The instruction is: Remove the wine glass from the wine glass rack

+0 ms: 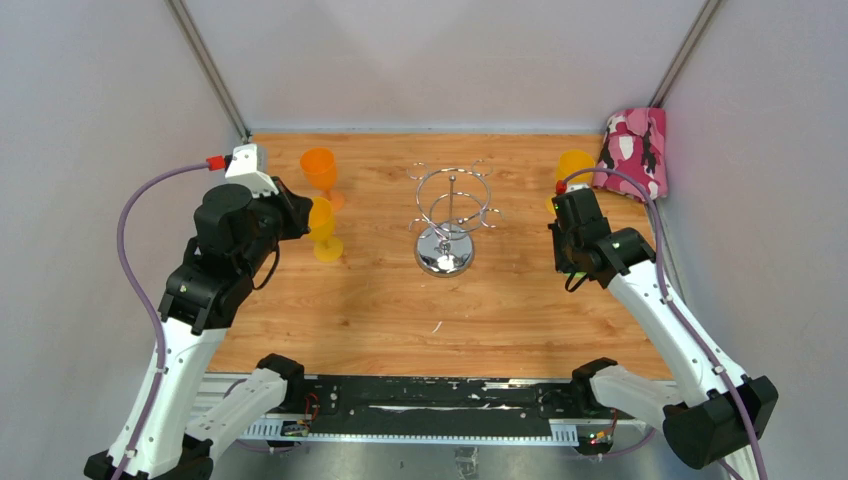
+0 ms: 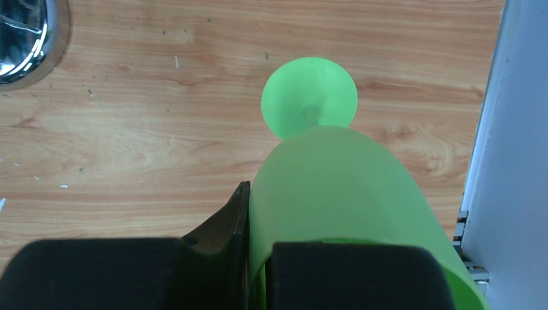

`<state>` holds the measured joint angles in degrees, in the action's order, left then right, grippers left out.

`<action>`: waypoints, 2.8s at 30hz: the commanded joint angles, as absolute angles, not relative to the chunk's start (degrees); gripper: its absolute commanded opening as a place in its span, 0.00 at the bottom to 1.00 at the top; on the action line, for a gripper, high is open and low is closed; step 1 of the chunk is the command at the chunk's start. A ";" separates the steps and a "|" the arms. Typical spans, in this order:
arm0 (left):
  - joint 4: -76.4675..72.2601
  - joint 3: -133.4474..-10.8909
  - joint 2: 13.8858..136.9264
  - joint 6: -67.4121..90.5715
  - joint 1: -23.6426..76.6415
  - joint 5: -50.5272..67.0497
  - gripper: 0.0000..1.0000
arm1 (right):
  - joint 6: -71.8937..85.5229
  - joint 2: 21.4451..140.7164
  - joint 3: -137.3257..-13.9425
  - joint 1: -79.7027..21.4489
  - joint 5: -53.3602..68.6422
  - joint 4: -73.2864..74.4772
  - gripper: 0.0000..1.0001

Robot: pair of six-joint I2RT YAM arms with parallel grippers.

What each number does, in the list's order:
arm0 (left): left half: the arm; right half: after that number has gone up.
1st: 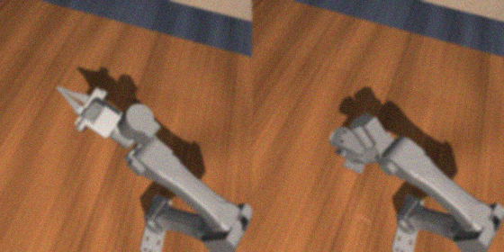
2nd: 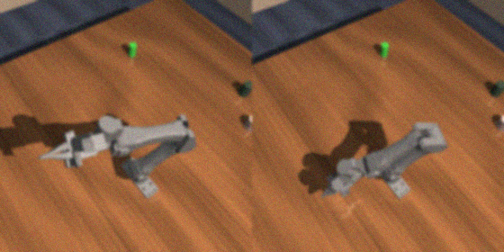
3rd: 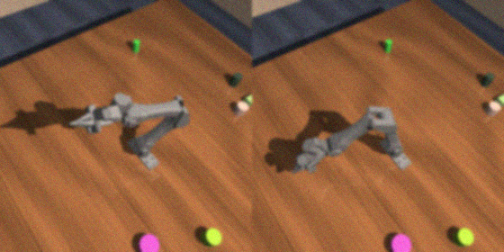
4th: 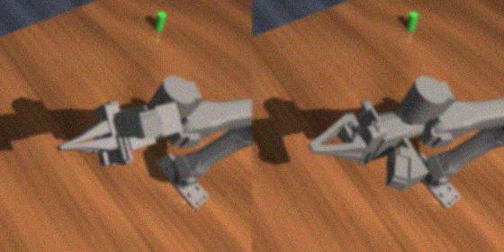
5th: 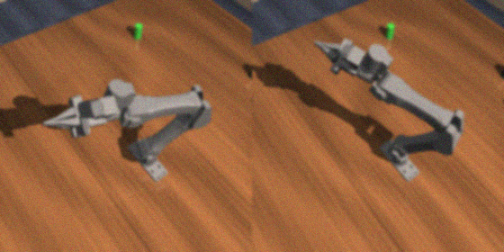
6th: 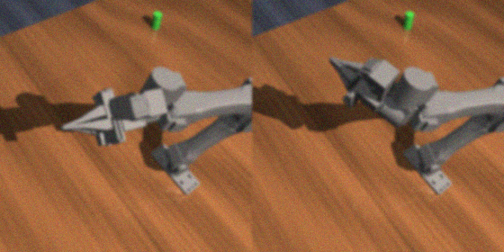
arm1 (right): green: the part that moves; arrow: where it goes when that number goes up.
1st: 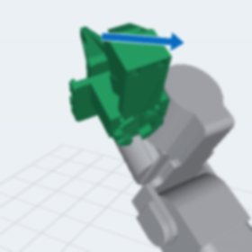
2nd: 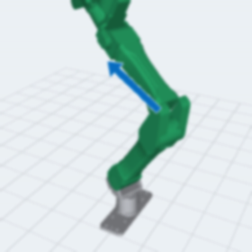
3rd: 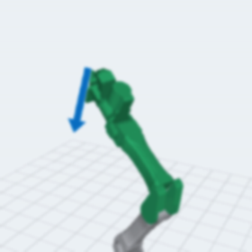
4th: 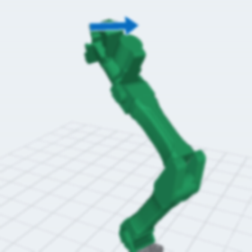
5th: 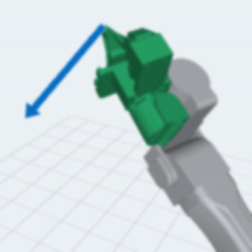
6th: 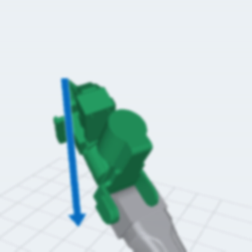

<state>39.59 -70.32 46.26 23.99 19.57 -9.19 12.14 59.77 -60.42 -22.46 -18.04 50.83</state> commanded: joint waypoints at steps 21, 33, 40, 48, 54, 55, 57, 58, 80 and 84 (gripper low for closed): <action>35.94 -69.17 47.13 21.88 19.25 -9.91 0.00 | 10.87 59.90 -60.14 -21.78 -13.61 46.23 0.00; 32.14 -67.20 47.90 21.10 19.25 -9.35 0.00 | 12.81 66.71 -59.83 -21.80 -11.04 45.31 0.00; 32.08 -66.19 46.66 20.79 19.25 -8.65 0.00 | 13.86 71.75 -59.91 -21.71 -11.64 44.68 0.00; 31.83 -65.90 46.23 20.24 19.25 -8.92 0.00 | 13.34 76.29 -60.77 -17.73 -7.58 41.92 0.00; 31.72 -65.68 46.35 19.89 19.25 -8.81 0.00 | 12.36 79.96 -62.69 -16.26 -6.71 41.63 0.00; 31.73 -65.72 46.26 19.87 19.25 -8.91 0.00 | 12.26 80.20 -62.79 -16.23 -6.52 41.55 0.00; 31.70 -65.74 46.07 19.86 19.25 -9.05 0.00 | 12.05 80.53 -63.24 -15.99 -5.82 41.26 0.00; 31.65 -65.75 46.16 19.86 19.25 -9.01 0.00 | 12.04 80.59 -63.79 -15.87 -5.20 41.16 0.00; 31.55 -65.02 45.89 20.58 19.25 -8.31 0.00 | 7.36 110.75 -106.83 -16.17 0.09 48.15 0.00; 31.92 -65.02 45.68 20.47 19.25 -8.92 0.00 | 4.99 117.53 -115.90 -16.18 -2.40 52.44 0.00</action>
